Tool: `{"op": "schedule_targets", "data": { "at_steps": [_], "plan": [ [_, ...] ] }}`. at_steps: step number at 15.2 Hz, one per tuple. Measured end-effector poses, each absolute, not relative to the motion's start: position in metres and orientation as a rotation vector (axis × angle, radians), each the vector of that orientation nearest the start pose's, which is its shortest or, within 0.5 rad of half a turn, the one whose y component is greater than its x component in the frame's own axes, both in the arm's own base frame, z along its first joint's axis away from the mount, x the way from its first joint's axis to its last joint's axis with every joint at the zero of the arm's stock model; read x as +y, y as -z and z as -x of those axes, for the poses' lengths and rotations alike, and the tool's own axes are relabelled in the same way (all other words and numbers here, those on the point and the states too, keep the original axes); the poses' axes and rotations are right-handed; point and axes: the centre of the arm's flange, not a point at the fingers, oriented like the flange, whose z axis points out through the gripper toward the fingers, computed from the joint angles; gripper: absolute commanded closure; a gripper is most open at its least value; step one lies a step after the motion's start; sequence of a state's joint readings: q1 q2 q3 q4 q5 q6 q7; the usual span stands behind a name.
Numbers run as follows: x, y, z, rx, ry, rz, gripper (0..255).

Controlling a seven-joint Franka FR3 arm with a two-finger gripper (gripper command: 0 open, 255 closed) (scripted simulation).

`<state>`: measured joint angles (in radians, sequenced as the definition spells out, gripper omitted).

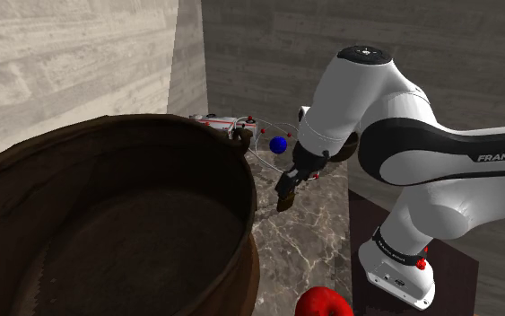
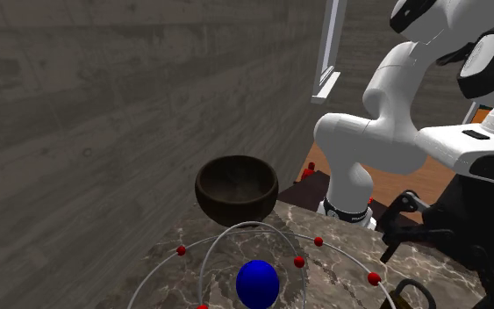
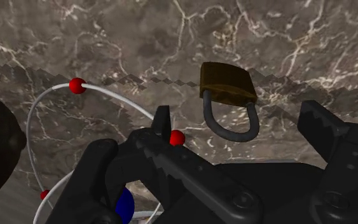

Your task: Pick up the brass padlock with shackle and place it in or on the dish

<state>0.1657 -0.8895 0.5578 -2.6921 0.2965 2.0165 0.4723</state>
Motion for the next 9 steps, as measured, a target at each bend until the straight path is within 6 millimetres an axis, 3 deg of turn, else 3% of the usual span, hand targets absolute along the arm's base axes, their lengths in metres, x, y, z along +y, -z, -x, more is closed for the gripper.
{"op": "schedule_targets", "data": {
  "at_steps": [3,9],
  "plan": [
    [0.231,-0.444,-0.24,0.02,0.325,3.18,0],
    [0.23,-0.44,-0.241,0.019,0.326,3.18,0]
  ]
}}
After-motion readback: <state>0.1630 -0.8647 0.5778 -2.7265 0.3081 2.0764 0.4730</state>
